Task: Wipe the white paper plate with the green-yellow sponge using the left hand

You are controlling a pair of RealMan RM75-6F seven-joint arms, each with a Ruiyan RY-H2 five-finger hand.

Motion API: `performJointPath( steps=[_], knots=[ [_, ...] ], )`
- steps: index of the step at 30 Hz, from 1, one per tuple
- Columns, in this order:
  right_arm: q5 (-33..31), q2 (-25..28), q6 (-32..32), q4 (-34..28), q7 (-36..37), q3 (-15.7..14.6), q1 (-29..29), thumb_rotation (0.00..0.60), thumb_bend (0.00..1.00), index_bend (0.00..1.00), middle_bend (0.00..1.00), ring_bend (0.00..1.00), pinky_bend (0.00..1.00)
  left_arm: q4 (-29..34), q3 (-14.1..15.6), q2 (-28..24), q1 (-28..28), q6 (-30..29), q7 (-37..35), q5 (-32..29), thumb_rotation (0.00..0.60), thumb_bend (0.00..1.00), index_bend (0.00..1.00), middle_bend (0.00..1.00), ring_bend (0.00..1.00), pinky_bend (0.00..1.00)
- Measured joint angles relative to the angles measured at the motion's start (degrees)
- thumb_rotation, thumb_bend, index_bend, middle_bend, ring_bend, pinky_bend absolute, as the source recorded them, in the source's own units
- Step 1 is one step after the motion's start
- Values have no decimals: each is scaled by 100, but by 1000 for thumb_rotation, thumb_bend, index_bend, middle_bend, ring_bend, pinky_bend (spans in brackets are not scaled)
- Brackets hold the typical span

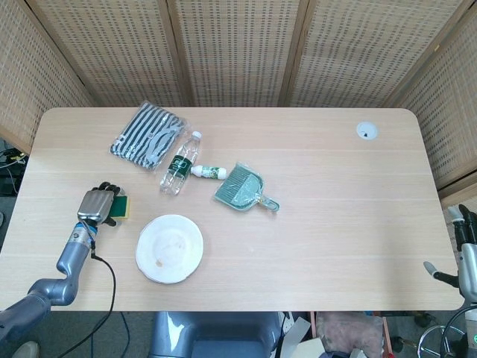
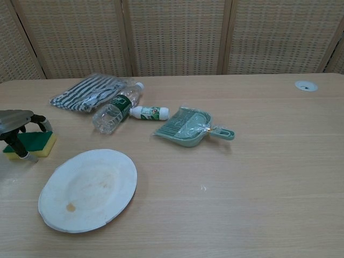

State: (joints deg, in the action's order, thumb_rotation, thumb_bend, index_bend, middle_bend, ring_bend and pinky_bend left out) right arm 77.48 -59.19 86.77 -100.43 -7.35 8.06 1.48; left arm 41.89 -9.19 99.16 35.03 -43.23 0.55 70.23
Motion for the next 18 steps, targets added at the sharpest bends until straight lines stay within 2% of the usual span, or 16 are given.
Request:
performJointPath(
  steps=[5, 11, 15, 18],
  knots=[
    [-30, 3, -3, 0, 10, 8, 6, 600, 0, 0, 0, 0, 0, -63, -38, 34, -6, -285, -190, 81, 600, 0, 520, 386, 225, 338],
    [8, 18, 30, -22, 40, -9, -8, 600, 0, 0, 0, 0, 0, 149, -47, -106, -59, -707, -270, 236, 600, 31, 585, 434, 280, 378],
    [29, 31, 69, -43, 59, -14, -24, 600, 0, 0, 0, 0, 0, 593, -32, -307, -97, -887, -347, 356, 600, 31, 588, 435, 280, 389],
    [22, 32, 66, -44, 60, -16, -24, 600, 0, 0, 0, 0, 0, 1151, 8, -525, -139, -1112, -522, 543, 600, 32, 588, 435, 280, 389]
  ],
)
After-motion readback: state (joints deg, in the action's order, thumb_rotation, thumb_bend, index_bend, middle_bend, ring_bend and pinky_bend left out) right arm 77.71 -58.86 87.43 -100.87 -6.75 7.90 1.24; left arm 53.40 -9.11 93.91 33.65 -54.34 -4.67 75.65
